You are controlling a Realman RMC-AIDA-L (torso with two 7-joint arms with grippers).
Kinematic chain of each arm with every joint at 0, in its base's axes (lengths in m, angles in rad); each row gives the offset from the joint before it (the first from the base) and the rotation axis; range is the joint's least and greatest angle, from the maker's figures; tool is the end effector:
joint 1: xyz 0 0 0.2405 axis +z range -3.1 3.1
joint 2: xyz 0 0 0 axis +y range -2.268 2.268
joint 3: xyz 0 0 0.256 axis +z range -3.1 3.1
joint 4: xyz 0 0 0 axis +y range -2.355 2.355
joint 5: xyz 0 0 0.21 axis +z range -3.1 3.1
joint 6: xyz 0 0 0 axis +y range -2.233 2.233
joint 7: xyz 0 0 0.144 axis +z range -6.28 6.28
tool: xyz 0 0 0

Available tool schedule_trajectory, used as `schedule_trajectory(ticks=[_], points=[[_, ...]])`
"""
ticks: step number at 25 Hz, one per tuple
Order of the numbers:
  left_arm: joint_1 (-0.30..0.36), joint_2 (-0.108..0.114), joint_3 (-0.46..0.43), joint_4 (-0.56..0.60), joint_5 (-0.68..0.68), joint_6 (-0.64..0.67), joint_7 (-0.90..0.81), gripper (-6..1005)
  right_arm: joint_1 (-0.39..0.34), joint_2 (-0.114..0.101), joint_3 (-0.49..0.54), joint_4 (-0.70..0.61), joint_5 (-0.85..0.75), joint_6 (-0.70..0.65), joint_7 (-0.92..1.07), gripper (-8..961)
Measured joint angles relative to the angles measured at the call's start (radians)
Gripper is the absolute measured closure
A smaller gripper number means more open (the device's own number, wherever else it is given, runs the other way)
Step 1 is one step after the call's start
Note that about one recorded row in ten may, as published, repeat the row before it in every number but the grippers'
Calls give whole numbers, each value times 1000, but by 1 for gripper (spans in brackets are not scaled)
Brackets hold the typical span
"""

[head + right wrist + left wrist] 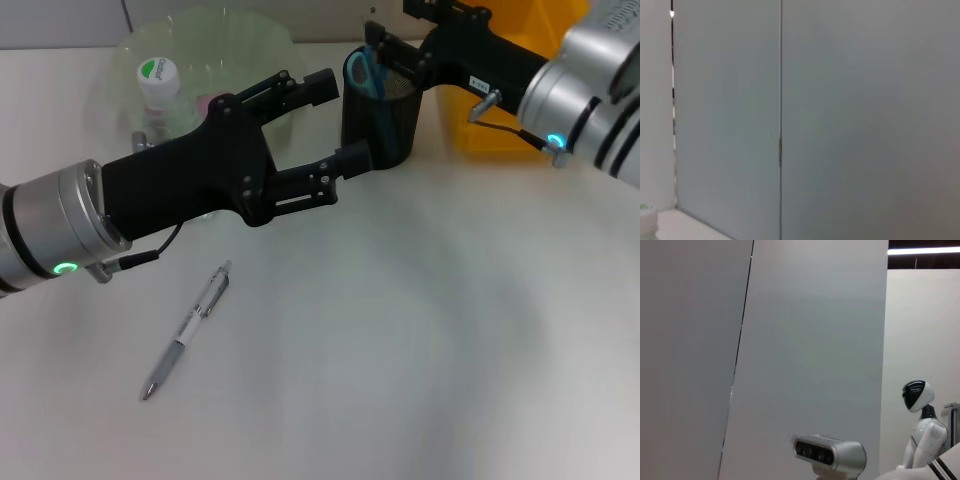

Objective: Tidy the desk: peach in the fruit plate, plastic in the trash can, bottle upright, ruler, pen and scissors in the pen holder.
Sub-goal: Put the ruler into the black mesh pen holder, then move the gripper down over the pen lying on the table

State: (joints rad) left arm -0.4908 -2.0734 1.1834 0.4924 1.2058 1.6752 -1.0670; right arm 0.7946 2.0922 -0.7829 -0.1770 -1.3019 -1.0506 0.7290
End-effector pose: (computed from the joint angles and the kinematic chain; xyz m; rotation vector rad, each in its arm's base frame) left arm -0.1977 0.3070 -0.0171 -2.5905 -0.2470 -1.3909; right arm 0.2087 0.4173 -0.0453 -2.2300 0.3799 0.8089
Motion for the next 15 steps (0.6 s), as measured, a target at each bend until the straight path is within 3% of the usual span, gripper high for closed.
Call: schedule_trajectory(ticks=[4,6,11,15], points=[[3,4,0,8,5,1,-29,165,-67,-3,-4,-38,15,-117,1,337],[10,8,-1,13,7,2,-48,165,-148,-4,-1,-97,27,-233,42,336],[16,9,-2,25,9,2,-50,164,-255,-10,-4,-178,37,-396,153,337],[15,13,-1,30,10,-3,-68,164,-307,-10,-8,-208,38,-481,181,336]])
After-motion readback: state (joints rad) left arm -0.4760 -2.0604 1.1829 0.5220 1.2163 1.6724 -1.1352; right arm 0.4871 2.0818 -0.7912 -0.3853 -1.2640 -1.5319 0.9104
